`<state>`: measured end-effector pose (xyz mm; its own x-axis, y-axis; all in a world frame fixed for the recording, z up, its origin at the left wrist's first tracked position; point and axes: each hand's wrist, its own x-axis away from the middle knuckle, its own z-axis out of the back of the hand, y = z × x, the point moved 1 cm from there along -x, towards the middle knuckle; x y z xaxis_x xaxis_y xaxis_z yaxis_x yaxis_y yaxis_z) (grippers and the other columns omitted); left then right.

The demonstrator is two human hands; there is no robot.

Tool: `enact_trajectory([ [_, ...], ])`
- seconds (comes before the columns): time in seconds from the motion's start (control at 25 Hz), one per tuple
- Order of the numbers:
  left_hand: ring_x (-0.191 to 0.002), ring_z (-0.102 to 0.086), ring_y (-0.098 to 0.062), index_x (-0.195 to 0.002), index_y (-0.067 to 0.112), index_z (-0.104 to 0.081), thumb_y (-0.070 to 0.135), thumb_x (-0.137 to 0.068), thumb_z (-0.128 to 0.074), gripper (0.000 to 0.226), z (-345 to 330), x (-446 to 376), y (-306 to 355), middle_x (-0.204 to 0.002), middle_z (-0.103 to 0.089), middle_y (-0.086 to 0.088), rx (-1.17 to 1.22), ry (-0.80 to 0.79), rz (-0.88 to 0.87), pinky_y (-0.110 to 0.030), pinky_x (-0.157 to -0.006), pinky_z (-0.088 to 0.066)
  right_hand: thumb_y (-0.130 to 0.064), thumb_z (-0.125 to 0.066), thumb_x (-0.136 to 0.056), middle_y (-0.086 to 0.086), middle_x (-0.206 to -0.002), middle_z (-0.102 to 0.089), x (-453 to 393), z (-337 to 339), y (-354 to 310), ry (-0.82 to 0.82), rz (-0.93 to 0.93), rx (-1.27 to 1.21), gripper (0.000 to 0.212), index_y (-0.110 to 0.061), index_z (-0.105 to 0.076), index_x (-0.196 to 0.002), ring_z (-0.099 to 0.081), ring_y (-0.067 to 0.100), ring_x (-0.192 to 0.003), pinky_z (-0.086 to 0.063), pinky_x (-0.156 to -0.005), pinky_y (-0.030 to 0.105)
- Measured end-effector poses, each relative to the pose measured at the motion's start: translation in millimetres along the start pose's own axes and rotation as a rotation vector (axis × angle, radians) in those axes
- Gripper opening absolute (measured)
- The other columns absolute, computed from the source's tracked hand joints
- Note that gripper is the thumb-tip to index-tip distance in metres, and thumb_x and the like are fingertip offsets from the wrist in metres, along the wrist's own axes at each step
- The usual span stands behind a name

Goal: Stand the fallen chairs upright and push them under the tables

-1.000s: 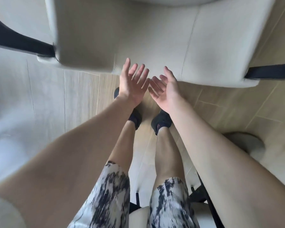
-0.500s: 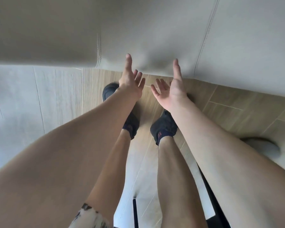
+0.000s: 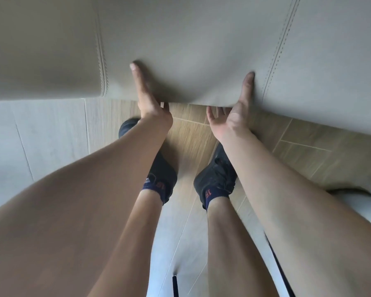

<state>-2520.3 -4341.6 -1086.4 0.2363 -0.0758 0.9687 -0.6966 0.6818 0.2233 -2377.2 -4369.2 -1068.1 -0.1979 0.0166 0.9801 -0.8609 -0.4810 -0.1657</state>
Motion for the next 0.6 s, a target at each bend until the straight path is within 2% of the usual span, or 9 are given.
enact_trajectory([
  [0.12,-0.137,-0.050,-0.014,-0.154,0.037,-0.037,0.077,-0.074,-0.068,0.095,5.3,-16.7,-4.8,-0.162,-0.034,0.010,0.057,-0.017,-0.033,-0.038,-0.114,-0.044,-0.066,-0.073,-0.073,-0.014,-0.131,-0.066,-12.9,3.6,-2.0,-0.057,0.051,0.016,0.063,-0.039,-0.063,-0.129,-0.058,0.010,-0.122,-0.044,-0.102,0.035],
  [0.2,-0.131,-0.056,-0.015,-0.150,0.034,-0.045,0.075,-0.078,-0.066,0.085,6.5,-23.1,-7.7,-0.153,-0.049,0.007,0.086,-0.079,-0.045,-0.041,-0.112,-0.047,-0.063,-0.074,-0.072,-0.011,-0.129,-0.068,-16.2,4.4,-1.3,-0.093,0.043,-0.025,0.063,-0.038,-0.064,-0.129,-0.059,0.013,-0.122,-0.041,-0.106,0.039],
  [0.32,-0.119,-0.065,-0.016,-0.130,0.030,-0.062,0.068,-0.081,-0.069,0.062,13.6,-27.5,-1.3,-0.130,-0.068,0.005,0.102,-0.119,-0.046,-0.040,-0.110,-0.049,-0.059,-0.077,-0.071,-0.008,-0.126,-0.069,-15.8,5.3,-6.0,-0.085,0.026,-0.051,0.065,-0.034,-0.065,-0.130,-0.060,0.016,-0.120,-0.041,-0.107,0.043],
  [0.44,-0.118,-0.066,-0.017,-0.128,0.026,-0.063,0.057,-0.082,-0.076,0.057,24.0,-26.4,10.4,-0.128,-0.070,0.002,0.084,-0.142,-0.049,-0.039,-0.111,-0.048,-0.057,-0.079,-0.072,-0.003,-0.125,-0.069,-10.1,6.0,-12.5,-0.085,0.005,-0.024,0.063,-0.029,-0.066,-0.128,-0.062,0.019,-0.118,-0.045,-0.104,0.046],
  [0.6,-0.110,-0.071,-0.020,-0.119,0.022,-0.066,0.047,-0.076,-0.083,0.053,31.6,-8.9,21.7,-0.123,-0.072,-0.002,0.109,-0.127,-0.019,-0.039,-0.101,-0.056,-0.060,-0.080,-0.070,-0.001,-0.122,-0.069,8.3,7.3,-17.0,-0.056,0.013,0.023,0.065,-0.028,-0.067,-0.125,-0.061,0.018,-0.117,-0.050,-0.100,0.046],
])
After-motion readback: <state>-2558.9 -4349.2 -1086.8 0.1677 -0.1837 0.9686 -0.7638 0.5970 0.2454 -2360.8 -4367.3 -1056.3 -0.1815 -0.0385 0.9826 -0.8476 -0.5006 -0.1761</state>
